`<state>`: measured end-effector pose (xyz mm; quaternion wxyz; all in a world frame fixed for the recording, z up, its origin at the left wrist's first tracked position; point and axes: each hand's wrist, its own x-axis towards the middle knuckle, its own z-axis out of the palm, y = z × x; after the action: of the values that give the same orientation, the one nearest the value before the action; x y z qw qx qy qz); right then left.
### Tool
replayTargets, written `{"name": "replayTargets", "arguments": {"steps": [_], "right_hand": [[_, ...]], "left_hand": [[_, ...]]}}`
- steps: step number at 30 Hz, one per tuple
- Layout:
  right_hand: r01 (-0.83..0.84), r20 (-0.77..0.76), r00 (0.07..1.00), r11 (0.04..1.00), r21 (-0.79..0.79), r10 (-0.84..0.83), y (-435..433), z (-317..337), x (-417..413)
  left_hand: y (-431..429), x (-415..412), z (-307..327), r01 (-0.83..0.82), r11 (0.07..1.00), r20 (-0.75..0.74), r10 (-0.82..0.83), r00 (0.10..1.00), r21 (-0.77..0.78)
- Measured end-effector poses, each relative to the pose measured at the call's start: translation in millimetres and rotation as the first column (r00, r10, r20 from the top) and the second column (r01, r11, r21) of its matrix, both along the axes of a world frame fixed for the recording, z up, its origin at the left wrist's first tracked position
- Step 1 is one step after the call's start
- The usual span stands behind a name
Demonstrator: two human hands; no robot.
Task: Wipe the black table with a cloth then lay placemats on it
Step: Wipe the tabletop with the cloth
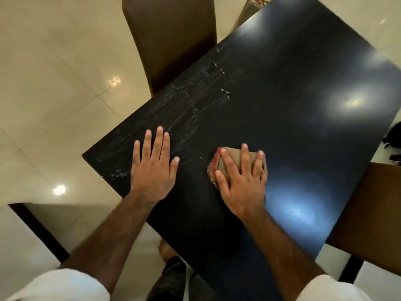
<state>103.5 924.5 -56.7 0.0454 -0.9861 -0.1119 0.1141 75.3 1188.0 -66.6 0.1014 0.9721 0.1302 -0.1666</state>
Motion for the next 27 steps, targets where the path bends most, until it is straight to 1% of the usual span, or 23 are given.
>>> {"name": "replayTargets", "arguments": {"steps": [3,4,6,8,9,12,14,15,17,18,21,22,23,25,27], "right_hand": [[0.215,0.051,0.975,0.977,-0.003,-0.215,-9,-7,46],[0.26,0.077,0.962,0.965,0.019,-0.261,-4,-11,73],[0.291,0.103,0.949,0.954,0.073,-0.297,16,-16,126],[0.245,0.118,0.96,0.965,0.09,-0.255,44,-18,160],[0.196,0.12,0.972,0.977,0.083,-0.205,58,-18,163],[-0.021,0.117,0.993,0.998,0.063,0.014,74,-11,131],[-0.104,0.066,0.993,0.992,0.066,0.099,55,-5,95],[-0.116,0.043,0.993,0.991,0.063,0.113,42,-3,78],[-0.073,0.023,0.997,0.996,0.049,0.072,13,0,66],[-0.021,0.035,0.999,0.999,0.042,0.019,2,-2,77],[0.199,0.111,0.973,0.979,0.049,-0.203,-9,-13,152],[0.243,0.137,0.959,0.968,0.069,-0.25,-5,-17,185],[0.253,0.154,0.952,0.964,0.083,-0.263,5,-19,218],[0.215,0.148,0.963,0.973,0.084,-0.226,37,-22,275],[0.164,0.135,0.975,0.983,0.085,-0.175,79,-23,299]], "left_hand": [[12,21,1,0.071,0.997,-0.028,-0.072,0.997,-0.029],[12,22,0,0.078,0.997,-0.033,-0.079,0.996,-0.028],[12,22,2,0.077,0.997,-0.043,-0.078,0.996,-0.026],[11,24,2,0.079,0.997,-0.044,-0.08,0.996,-0.023],[10,24,2,0.075,0.997,-0.046,-0.076,0.996,-0.021],[9,21,0,0.075,0.997,-0.024,-0.075,0.997,-0.013],[9,20,-1,0.077,0.997,-0.019,-0.078,0.997,-0.013],[9,19,-1,0.076,0.997,-0.017,-0.076,0.997,-0.013],[8,21,-3,0.067,0.998,-0.008,-0.067,0.998,-0.02],[9,22,-3,0.069,0.997,-0.007,-0.069,0.998,-0.016],[10,21,-6,0.085,0.996,-0.001,-0.085,0.996,0.004],[11,20,-8,0.086,0.996,0.007,-0.086,0.996,0.006],[13,21,-11,0.087,0.996,0.016,-0.087,0.996,0.008],[15,22,-14,0.101,0.995,0.021,-0.101,0.995,0.02],[16,21,-16,0.124,0.992,0.018,-0.125,0.992,0.036]]}}
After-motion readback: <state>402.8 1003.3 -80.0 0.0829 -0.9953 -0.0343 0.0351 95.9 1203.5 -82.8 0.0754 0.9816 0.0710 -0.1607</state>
